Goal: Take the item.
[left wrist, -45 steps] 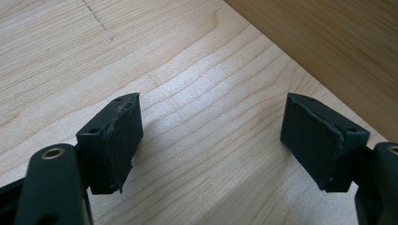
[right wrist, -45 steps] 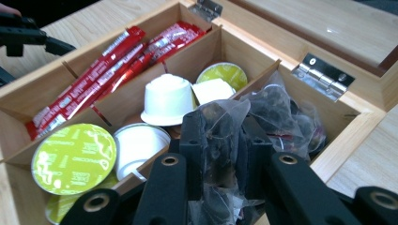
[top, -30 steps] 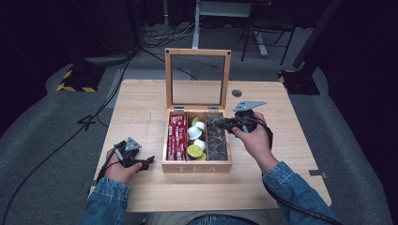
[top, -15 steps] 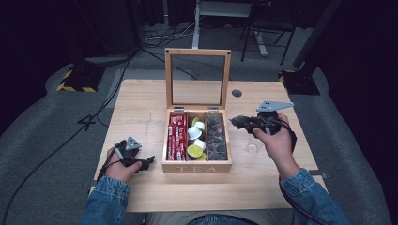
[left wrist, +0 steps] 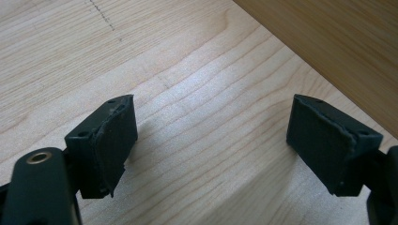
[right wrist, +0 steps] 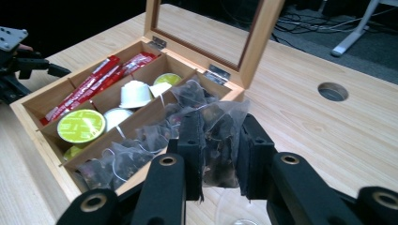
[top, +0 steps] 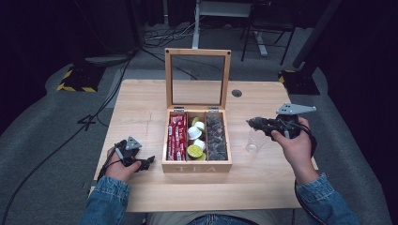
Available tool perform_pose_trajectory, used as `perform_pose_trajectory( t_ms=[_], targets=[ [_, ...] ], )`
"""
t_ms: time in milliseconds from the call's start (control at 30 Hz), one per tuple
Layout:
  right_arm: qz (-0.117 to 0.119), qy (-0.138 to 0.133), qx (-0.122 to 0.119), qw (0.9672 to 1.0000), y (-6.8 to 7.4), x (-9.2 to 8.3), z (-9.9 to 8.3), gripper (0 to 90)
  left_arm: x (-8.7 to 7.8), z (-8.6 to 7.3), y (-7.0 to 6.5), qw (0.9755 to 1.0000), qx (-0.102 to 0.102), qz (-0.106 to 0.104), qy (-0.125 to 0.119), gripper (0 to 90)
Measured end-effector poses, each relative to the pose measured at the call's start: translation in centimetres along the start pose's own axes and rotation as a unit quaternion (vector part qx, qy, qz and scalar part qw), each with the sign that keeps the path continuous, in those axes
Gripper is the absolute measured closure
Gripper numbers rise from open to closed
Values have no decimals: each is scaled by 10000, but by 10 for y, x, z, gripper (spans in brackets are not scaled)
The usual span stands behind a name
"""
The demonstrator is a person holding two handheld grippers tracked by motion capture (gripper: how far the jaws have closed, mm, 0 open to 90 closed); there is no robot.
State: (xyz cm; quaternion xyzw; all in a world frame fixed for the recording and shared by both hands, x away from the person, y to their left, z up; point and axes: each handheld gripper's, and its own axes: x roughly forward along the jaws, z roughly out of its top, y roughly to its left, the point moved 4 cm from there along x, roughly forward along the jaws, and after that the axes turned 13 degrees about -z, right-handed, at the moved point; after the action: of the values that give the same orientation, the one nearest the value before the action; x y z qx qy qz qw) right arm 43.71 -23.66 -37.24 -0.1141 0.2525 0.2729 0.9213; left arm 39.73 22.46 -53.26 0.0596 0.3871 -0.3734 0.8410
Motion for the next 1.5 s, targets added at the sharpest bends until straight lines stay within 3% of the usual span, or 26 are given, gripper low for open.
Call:
perform_pose_trajectory(
  t_ms=[267,333,433,467,633,867,1100,1233,1500],
  targets=[
    [-273,-91,93,9995,-9,-3,-8,744,0,0,0,10000,1,6,1,169],
    [-280,-196,278,9990,-13,-4,-13,744,0,0,0,10000,1,5,2,169],
    [-323,-199,285,9989,-15,-2,-16,744,0,0,0,10000,9,10,3,169],
    [-445,-171,192,9987,-17,-1,-20,744,0,0,0,10000,10,10,2,169],
    [-425,-124,244,9987,-18,2,-27,744,0,0,0,10000,10,9,3,169],
    [-542,107,173,9983,-20,11,-37,744,0,0,0,10000,12,10,5,169],
    [-439,340,129,9984,-15,16,-40,741,0,0,0,10000,10,9,3,169],
    [-507,642,20,9966,-15,20,-44,748,0,0,0,10000,10,10,4,169],
    [-570,875,7,9945,-17,22,-49,749,0,0,0,10000,11,10,4,169]
  ],
)
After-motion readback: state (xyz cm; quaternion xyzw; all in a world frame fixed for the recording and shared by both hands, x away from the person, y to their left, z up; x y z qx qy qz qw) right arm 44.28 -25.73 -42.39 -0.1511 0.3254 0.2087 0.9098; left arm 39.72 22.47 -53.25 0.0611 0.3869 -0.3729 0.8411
